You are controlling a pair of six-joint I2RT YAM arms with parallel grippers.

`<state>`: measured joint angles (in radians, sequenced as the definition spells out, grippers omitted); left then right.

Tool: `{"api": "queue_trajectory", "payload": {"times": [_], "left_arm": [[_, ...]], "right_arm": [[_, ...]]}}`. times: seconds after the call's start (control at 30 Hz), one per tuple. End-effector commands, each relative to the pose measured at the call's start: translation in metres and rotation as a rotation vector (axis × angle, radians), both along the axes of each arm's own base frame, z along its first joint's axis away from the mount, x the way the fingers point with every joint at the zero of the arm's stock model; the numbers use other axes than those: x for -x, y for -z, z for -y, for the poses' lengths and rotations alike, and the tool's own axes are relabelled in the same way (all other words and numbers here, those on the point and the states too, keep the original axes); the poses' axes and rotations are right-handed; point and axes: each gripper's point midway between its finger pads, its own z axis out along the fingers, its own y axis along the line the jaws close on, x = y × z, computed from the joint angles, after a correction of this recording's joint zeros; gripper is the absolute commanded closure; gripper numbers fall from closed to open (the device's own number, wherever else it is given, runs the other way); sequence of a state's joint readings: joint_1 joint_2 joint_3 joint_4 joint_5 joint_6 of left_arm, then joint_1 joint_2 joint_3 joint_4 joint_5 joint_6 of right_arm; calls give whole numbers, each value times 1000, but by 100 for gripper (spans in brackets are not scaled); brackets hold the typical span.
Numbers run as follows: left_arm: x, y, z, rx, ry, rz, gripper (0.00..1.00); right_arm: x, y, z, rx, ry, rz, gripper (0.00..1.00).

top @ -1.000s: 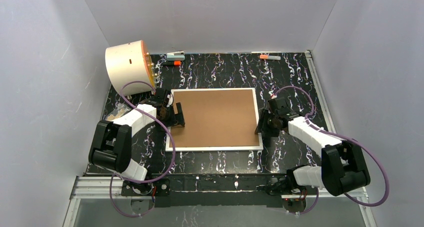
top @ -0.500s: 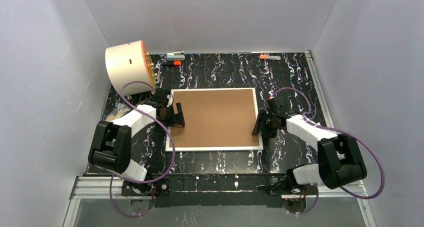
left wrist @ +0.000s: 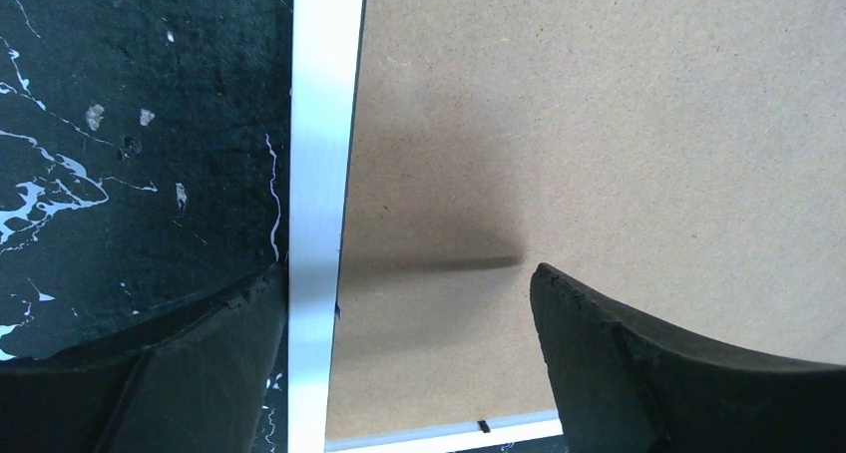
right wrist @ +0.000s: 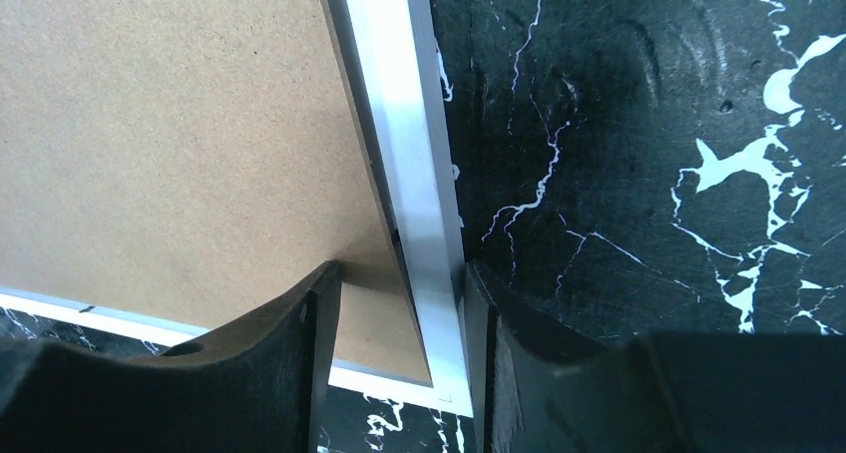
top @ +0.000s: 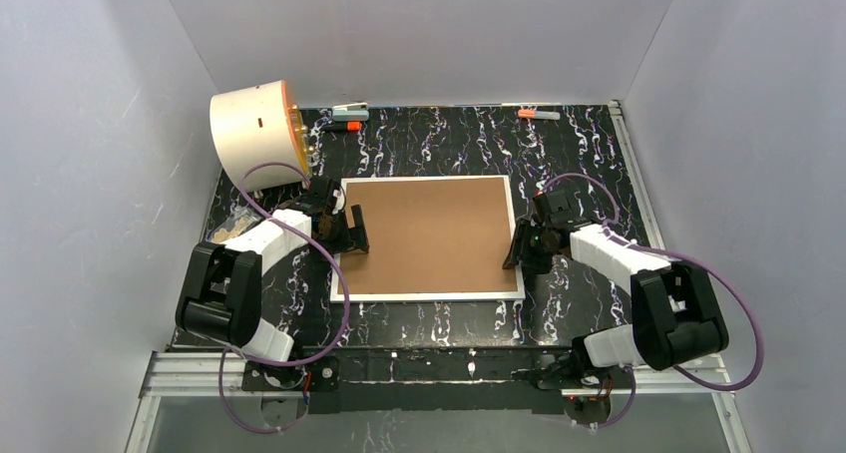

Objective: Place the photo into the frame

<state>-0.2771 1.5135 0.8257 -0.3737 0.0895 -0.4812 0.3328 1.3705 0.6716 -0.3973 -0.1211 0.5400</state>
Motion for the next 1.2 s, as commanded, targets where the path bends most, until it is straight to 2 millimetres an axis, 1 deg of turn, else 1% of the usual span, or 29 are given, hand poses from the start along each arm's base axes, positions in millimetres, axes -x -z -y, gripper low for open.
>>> {"api": "queue_trajectory", "payload": {"times": [0.0,0.1,0.23,0.33,0.47,0.5,0.57,0.67,0.73,0.93,1.1,1.17], "left_arm": [[26,18,13,58,37,-98,11],[25,17,13,55,36,-95,10],[21,13,14,62,38,-78,7],[15,6,16,74,37,-49,4],[11,1,20,100,40,-33,4],[11,1,20,103,37,-33,4],[10,1,21,108,33,-33,5],[11,3,22,113,33,-39,7],[11,4,23,119,35,-42,8],[12,6,23,120,32,-51,9],[12,6,23,122,33,-53,10],[11,7,24,127,32,-52,10]], "right_arm": [[9,10,-2,9,-19,-57,45],[0,-1,-2,10,-5,-17,34],[-9,-12,0,9,16,5,25],[-19,-23,3,12,38,39,22],[-32,-37,11,24,72,78,22],[-34,-40,12,27,77,84,23],[-36,-43,11,26,68,95,29],[-35,-45,3,-17,33,91,43],[-32,-41,0,-34,22,75,49],[-22,-22,0,-27,23,10,50],[-16,-13,-2,-37,11,-29,50],[-12,-12,-5,-56,-2,-39,54]]}}
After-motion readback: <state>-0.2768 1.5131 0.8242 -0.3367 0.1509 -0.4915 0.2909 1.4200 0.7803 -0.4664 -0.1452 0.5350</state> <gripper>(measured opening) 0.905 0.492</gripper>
